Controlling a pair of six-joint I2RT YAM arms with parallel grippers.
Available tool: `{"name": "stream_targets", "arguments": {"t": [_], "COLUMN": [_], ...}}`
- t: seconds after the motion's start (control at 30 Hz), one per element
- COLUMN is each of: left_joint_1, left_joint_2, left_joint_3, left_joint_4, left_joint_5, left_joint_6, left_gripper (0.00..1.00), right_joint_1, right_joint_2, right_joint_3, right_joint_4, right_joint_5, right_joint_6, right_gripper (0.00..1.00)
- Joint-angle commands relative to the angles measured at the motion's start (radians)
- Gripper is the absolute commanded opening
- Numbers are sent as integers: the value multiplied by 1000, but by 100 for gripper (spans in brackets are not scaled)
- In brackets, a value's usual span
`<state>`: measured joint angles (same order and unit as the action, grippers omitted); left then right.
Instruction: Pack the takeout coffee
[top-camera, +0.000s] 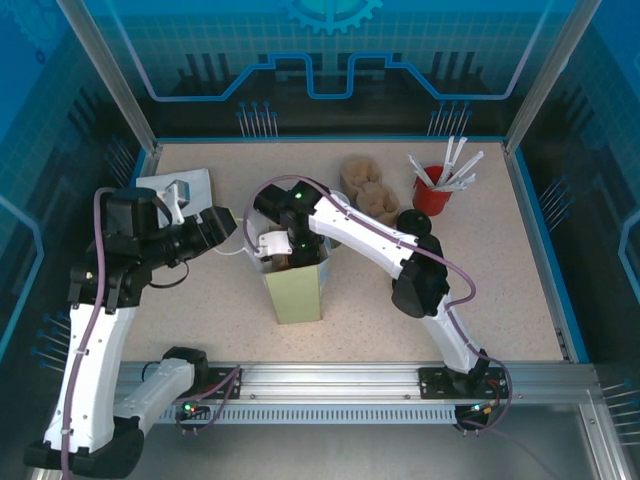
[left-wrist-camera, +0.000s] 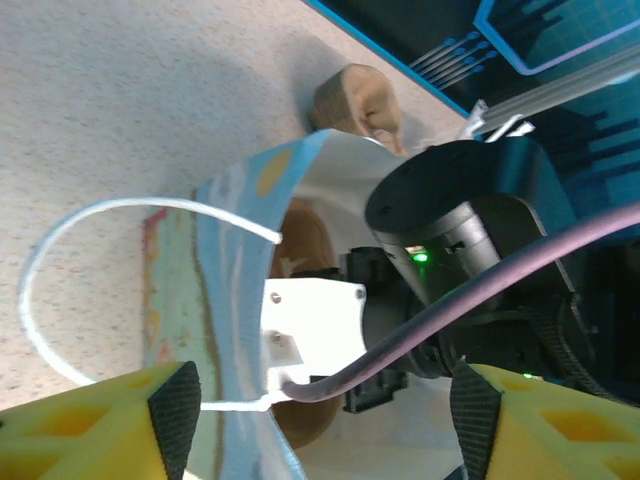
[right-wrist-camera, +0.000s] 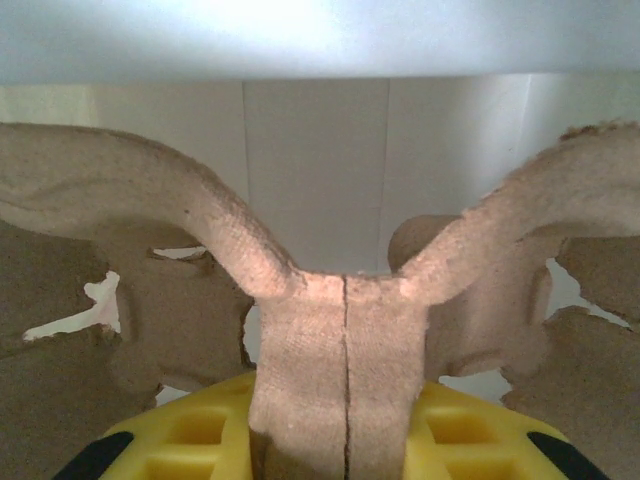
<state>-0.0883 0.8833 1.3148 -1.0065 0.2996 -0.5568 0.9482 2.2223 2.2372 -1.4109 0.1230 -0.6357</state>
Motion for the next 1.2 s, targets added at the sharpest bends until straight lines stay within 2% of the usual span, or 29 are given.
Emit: {"name": "stream_targets", "arguments": {"t": [0.0,0.23,0.33,0.57,0.7,0.83,0.97,1.17], "left_joint_1": [-3,7,24,120,137,140,140,140], "left_joint_2": [14,14,19,28,40,53,54,48], "left_joint_3": [12,-38,-67,-158,-175,-184,-209,-205], "left_joint_4": [-96,-74,-72,17,43,49,63,71], "left_joint_5": [-108,-134,-150,9,42,41,35,45], "left_joint_6": [52,46,58,55,50,49,42,41], "left_gripper": [74,76,81,89,91,83,73,59], "right_joint_1": [-3,-5,-6,-6,-7,-9,-11,-10], "right_joint_2": [45,54,44,23,32,38,24,5], "right_joint_3": [-25,-31,-31,-25,-27,-24,-12,30], "right_joint_4": [10,16,22,27,13,3,10,10], "right_joint_5": [1,-6,-16,-7,8,18,12,17], "right_joint_6": [-5,-7,-4,-13,-18,-22,-19,-22], "right_gripper": [29,30,30,31,31,34,45,56]}}
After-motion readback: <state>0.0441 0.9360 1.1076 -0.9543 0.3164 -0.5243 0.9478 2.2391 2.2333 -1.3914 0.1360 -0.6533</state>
